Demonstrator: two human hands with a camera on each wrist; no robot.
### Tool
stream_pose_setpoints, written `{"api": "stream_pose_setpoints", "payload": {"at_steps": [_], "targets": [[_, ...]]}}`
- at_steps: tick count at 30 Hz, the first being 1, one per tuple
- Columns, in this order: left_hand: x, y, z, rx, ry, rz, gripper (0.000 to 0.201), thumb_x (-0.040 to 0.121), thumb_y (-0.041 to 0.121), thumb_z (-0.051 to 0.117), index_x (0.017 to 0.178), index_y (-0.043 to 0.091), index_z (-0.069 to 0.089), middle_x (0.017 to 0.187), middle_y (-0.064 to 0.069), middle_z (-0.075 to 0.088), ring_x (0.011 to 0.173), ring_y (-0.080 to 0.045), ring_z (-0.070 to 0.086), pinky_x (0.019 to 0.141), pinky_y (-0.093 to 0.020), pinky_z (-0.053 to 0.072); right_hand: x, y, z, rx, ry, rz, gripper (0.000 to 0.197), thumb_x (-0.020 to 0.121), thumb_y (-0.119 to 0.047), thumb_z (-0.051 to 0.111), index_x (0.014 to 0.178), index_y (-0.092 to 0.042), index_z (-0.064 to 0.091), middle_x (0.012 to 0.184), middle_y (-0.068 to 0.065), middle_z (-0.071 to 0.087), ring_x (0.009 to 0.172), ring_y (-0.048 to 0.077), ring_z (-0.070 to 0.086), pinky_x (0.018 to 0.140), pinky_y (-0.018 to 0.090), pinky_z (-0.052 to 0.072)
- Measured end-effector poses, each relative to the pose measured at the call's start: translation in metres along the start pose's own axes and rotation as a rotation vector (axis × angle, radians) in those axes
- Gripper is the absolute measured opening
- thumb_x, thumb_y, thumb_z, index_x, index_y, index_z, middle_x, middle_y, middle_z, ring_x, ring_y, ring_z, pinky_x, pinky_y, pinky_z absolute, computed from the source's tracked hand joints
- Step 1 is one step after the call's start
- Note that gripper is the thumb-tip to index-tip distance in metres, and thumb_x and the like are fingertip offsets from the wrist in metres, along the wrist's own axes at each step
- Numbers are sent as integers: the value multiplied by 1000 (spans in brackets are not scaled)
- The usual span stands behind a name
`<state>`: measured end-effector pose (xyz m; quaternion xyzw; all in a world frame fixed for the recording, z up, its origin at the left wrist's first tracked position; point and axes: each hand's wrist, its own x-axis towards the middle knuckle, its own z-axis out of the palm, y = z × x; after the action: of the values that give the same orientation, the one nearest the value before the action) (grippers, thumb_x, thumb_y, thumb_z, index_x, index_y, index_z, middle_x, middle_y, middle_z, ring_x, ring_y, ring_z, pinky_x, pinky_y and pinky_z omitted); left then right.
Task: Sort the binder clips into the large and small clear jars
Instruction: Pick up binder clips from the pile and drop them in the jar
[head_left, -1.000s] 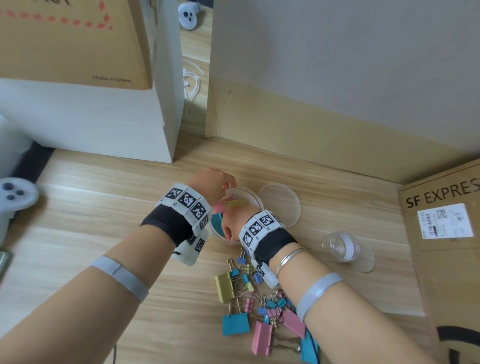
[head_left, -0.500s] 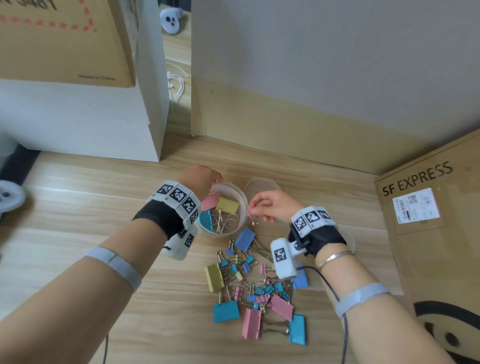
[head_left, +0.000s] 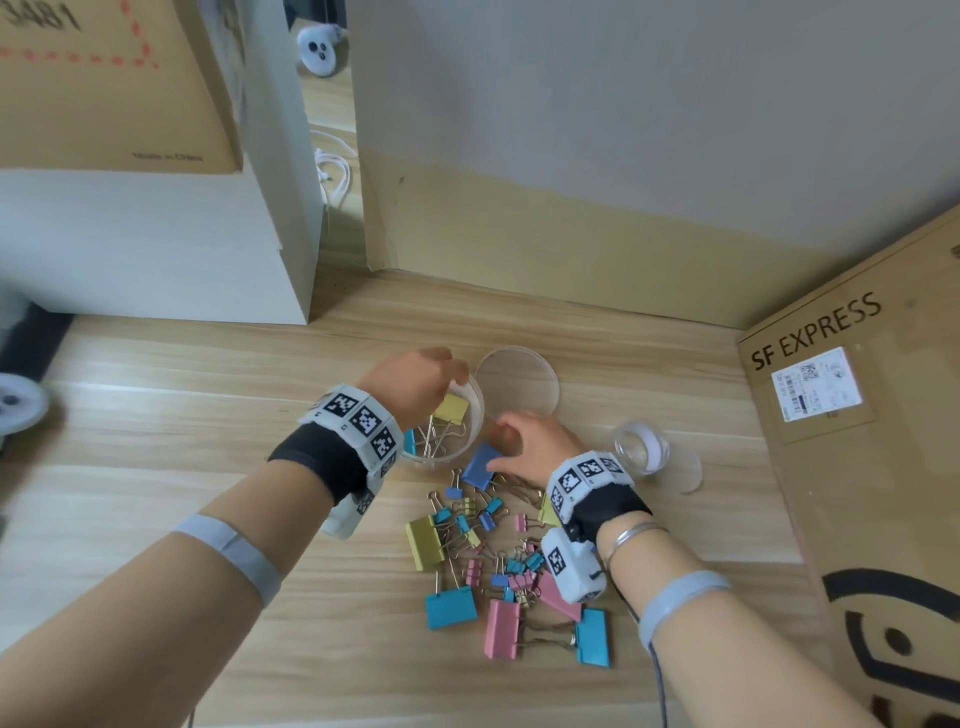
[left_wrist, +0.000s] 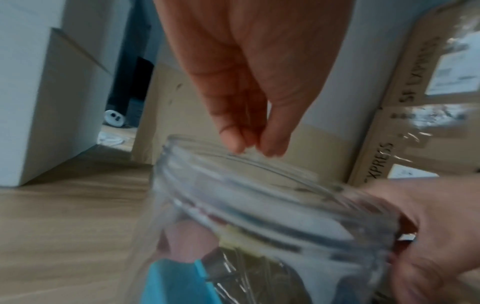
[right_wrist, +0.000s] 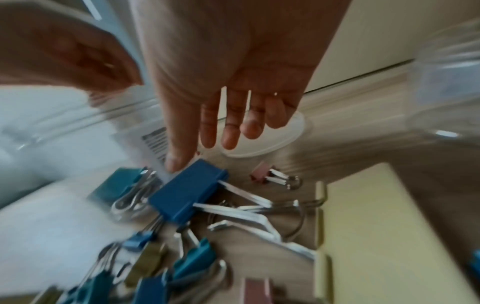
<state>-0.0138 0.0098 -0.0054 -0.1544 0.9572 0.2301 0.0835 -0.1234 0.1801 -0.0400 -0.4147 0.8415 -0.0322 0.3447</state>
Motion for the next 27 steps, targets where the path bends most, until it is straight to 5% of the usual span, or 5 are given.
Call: {"api": "stream_pose_setpoints", "payload": {"at_steps": [5, 13, 16, 20, 27], "targets": [[17, 0, 22, 115, -335, -177, 33, 94, 9, 42, 122, 10, 59, 129, -5, 57, 117, -20, 55, 102, -29, 43, 10, -13, 23, -17, -111, 12, 82, 65, -43, 79, 132, -18, 39, 132, 6, 46, 121, 25, 46, 99, 38, 42], [29, -7, 31, 95, -394, -264, 42, 93, 10, 45, 135, 10, 44, 136, -8, 52, 123, -22, 52, 107, -33, 41, 6, -1, 17, 85, -35, 16, 67, 72, -36, 72, 130, -19, 42, 124, 2, 54, 107, 21, 56, 85, 32, 49], [25, -7, 21, -17, -300, -228, 47, 94, 8, 43, 140, 16, 39, 144, -5, 44, 125, -20, 49, 107, -30, 40, -5, -4, -8, 262, 34, -9, 62, 76, -27, 72, 131, -20, 43, 120, -2, 56, 93, 10, 55, 78, 21, 47], [13, -10, -3, -144, -86, -232, 39, 90, 0, 43, 122, 18, 58, 124, -4, 61, 92, -16, 61, 87, -28, 53, -14, -25, -52, 380, 168, -94, 54, 77, -26, 71, 125, -25, 46, 104, -14, 53, 79, 1, 54, 67, 14, 47], [-3, -29, -28, -230, 320, -223, 27, 90, 3, 45, 111, 8, 62, 114, -12, 60, 96, -28, 61, 82, -30, 44, 0, -91, -61, 239, 79, -238, 68, 75, -32, 73, 134, -26, 40, 111, -8, 56, 93, 12, 58, 81, 27, 52]]}}
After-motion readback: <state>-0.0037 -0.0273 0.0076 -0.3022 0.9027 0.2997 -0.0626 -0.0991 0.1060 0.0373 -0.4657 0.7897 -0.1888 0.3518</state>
